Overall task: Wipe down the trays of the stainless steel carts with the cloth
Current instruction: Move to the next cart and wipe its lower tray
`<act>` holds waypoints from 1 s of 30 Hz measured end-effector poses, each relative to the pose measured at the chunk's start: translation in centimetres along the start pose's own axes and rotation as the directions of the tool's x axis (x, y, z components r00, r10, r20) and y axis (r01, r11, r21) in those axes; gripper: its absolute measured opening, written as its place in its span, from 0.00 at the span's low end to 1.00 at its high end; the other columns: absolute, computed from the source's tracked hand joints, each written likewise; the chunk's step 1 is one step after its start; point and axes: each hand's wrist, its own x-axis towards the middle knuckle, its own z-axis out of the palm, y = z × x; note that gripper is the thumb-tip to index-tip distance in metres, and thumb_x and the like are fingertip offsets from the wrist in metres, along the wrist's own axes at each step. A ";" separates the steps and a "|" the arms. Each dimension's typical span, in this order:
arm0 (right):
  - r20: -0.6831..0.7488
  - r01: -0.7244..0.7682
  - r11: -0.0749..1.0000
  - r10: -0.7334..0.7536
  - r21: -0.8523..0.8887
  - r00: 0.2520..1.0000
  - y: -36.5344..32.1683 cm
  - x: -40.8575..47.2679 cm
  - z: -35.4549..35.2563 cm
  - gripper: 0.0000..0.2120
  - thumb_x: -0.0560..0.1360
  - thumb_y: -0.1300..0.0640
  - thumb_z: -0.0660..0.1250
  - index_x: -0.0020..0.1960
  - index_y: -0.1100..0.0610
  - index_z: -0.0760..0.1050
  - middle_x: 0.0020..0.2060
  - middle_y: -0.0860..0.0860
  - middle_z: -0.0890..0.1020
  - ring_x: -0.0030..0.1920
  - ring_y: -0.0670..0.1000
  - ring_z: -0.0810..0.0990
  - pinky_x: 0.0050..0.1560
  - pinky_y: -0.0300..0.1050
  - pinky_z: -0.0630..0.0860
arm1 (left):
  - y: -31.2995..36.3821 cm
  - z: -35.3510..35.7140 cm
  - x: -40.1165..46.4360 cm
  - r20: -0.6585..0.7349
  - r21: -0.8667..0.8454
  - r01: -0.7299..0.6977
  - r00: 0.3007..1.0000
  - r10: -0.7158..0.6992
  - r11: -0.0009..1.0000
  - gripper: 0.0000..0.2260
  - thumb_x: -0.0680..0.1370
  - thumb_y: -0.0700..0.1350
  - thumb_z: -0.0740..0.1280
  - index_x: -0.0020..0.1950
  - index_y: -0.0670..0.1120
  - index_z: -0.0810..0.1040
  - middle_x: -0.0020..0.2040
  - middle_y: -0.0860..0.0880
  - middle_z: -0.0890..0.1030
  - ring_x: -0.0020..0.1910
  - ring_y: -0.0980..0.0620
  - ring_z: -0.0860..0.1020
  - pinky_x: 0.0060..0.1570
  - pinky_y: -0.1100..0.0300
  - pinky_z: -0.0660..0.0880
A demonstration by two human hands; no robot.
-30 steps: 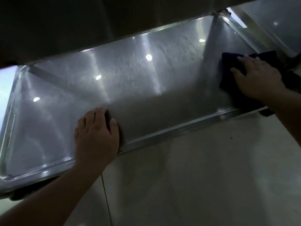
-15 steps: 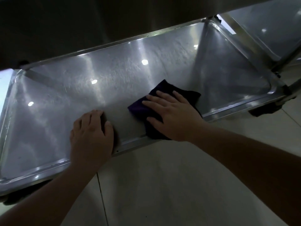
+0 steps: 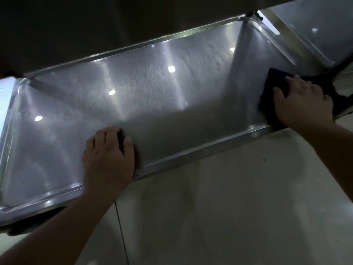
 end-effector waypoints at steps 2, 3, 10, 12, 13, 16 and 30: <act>-0.060 -0.008 0.999 0.006 -0.031 0.998 -1.5 -2.7 0.5 0.30 0.81 0.38 0.51 0.75 0.55 0.67 0.72 0.61 0.71 0.70 0.66 0.68 0.69 0.66 0.62 | -0.1 0.0 0.0 -0.001 0.007 0.002 1.000 -0.002 1.000 0.21 0.82 0.58 0.54 0.67 0.48 0.73 0.65 0.45 0.75 0.65 0.39 0.70 0.63 0.41 0.69; -0.094 0.019 0.999 -0.023 -0.044 0.995 -2.5 -4.1 0.8 0.30 0.80 0.38 0.51 0.72 0.57 0.70 0.68 0.63 0.74 0.67 0.66 0.70 0.66 0.66 0.65 | -0.1 0.1 0.0 -0.002 0.007 0.002 1.000 -0.002 1.000 0.21 0.82 0.58 0.54 0.67 0.48 0.73 0.65 0.45 0.75 0.65 0.39 0.70 0.63 0.41 0.69; -0.111 0.563 0.825 -0.564 -0.050 0.818 -12.1 -15.3 3.6 0.26 0.79 0.38 0.57 0.69 0.52 0.76 0.65 0.52 0.79 0.61 0.59 0.75 0.62 0.57 0.67 | -0.2 0.1 0.1 0.006 -0.010 -0.009 1.000 0.009 1.000 0.22 0.82 0.59 0.52 0.68 0.48 0.72 0.66 0.45 0.74 0.66 0.39 0.70 0.65 0.40 0.69; -0.115 0.701 0.713 -0.699 -0.031 0.706 -12.8 -16.1 4.2 0.25 0.80 0.39 0.57 0.68 0.53 0.77 0.64 0.51 0.80 0.62 0.57 0.76 0.62 0.56 0.69 | -0.2 0.2 0.1 0.006 -0.010 -0.020 1.000 0.020 1.000 0.22 0.82 0.59 0.52 0.68 0.48 0.72 0.66 0.45 0.74 0.66 0.40 0.70 0.65 0.41 0.69; -0.119 0.748 0.663 -0.746 -0.034 0.656 -12.7 -15.7 4.2 0.25 0.81 0.39 0.57 0.68 0.53 0.77 0.64 0.51 0.81 0.62 0.56 0.77 0.62 0.56 0.70 | -0.3 0.2 0.1 0.005 -0.010 -0.026 1.000 0.026 1.000 0.22 0.82 0.59 0.52 0.68 0.47 0.72 0.66 0.45 0.75 0.66 0.40 0.70 0.65 0.41 0.69; -0.148 0.806 0.588 -0.805 -0.069 0.575 -10.9 -13.9 4.2 0.24 0.80 0.40 0.59 0.66 0.54 0.79 0.62 0.51 0.82 0.58 0.56 0.79 0.59 0.54 0.71 | -0.4 0.1 0.1 0.004 -0.007 -0.033 0.999 0.033 0.999 0.22 0.83 0.58 0.52 0.69 0.48 0.73 0.67 0.45 0.75 0.67 0.41 0.70 0.65 0.42 0.69; -0.037 0.574 0.819 -0.573 0.020 0.819 -11.6 -15.3 3.2 0.29 0.81 0.36 0.51 0.73 0.50 0.74 0.71 0.48 0.77 0.72 0.54 0.73 0.70 0.56 0.66 | -0.5 0.4 0.2 0.022 0.019 -0.024 0.999 0.024 1.000 0.21 0.83 0.56 0.54 0.67 0.45 0.75 0.66 0.43 0.76 0.67 0.38 0.71 0.65 0.41 0.70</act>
